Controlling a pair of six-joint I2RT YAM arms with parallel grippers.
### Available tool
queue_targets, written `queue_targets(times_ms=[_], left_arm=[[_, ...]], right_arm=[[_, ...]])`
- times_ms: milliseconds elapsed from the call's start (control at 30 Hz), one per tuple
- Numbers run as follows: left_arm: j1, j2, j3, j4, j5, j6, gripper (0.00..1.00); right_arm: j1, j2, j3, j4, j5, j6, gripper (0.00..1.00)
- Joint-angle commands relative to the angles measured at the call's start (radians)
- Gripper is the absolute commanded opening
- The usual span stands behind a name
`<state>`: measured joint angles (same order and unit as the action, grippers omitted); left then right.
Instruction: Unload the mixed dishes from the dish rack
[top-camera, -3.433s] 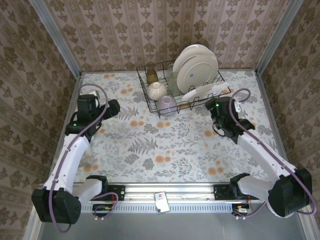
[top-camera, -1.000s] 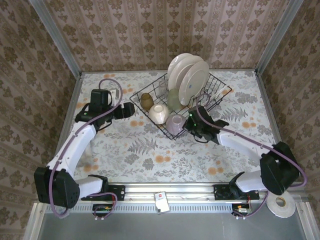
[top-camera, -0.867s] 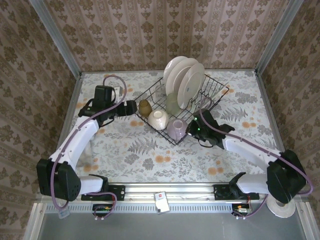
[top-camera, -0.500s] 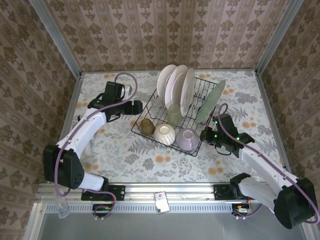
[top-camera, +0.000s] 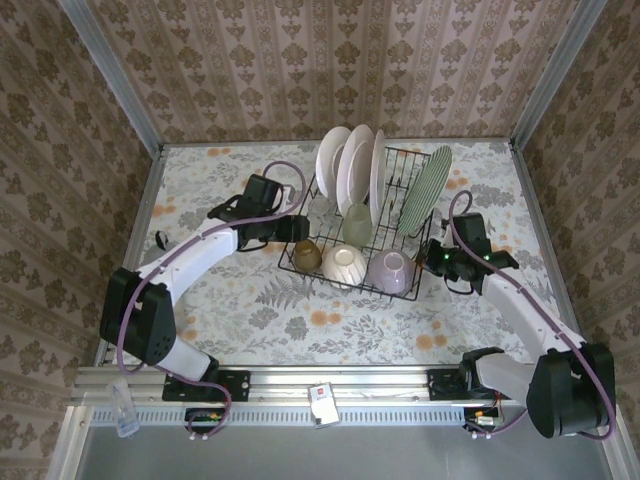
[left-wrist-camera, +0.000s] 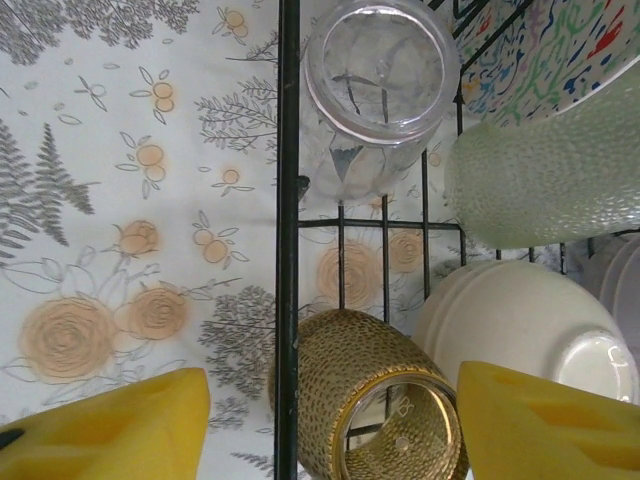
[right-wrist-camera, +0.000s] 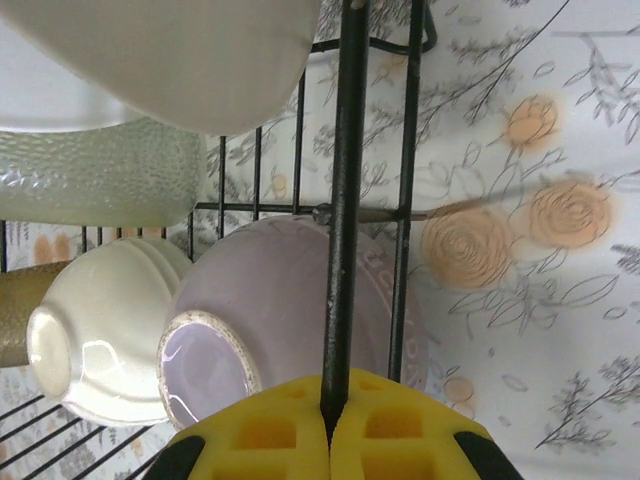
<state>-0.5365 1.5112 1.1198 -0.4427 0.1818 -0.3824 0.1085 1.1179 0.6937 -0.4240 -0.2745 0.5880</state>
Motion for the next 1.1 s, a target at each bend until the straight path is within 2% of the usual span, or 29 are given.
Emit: queue_targets(times_ms=[0,133,267,400,467,600,700,867,967,1067], left_arm=[[-0.027,0.017,-0.022,0.067,0.03,-0.074,0.63],[-0.052,0.034,-0.03,0.101,0.04,-0.11,0.62],[-0.06,0.033,-0.038,0.119,0.045,-0.131,0.62],[-0.056,-0.003,-0.043,0.104,0.021,-0.121,0.66],[-0.048,-0.024,-0.042,0.088,0.007,-0.112,0.71],[-0.025,-0.081,-0.042,0.062,-0.014,-0.093,0.83],[-0.005,-0.141,-0.052,0.068,-0.02,-0.089,1.0],[0.052,-0.258,-0.131,0.189,0.082,-0.139,1.0],[0.072,-0.308,-0.17,0.258,0.153,-0.178,1.0],[0.073,-0.34,-0.184,0.257,0.185,-0.188,1.0]], right_arm=[[-0.061,0.055,0.018,0.023,0.156,-0.081,0.0],[-0.107,0.079,0.059,0.031,0.191,-0.069,0.02],[-0.124,0.078,0.097,0.024,0.208,-0.044,0.16],[-0.124,0.006,0.112,-0.005,0.251,-0.022,0.41],[-0.124,-0.043,0.115,-0.018,0.258,-0.017,0.5],[-0.122,-0.142,0.14,-0.056,0.271,-0.019,0.56],[-0.122,-0.191,0.172,-0.044,0.265,-0.024,0.67],[-0.122,-0.06,0.31,-0.025,0.256,-0.054,0.78],[-0.122,0.048,0.394,-0.007,0.27,-0.053,0.78],[-0.123,0.157,0.487,-0.029,0.288,-0.056,0.75]])
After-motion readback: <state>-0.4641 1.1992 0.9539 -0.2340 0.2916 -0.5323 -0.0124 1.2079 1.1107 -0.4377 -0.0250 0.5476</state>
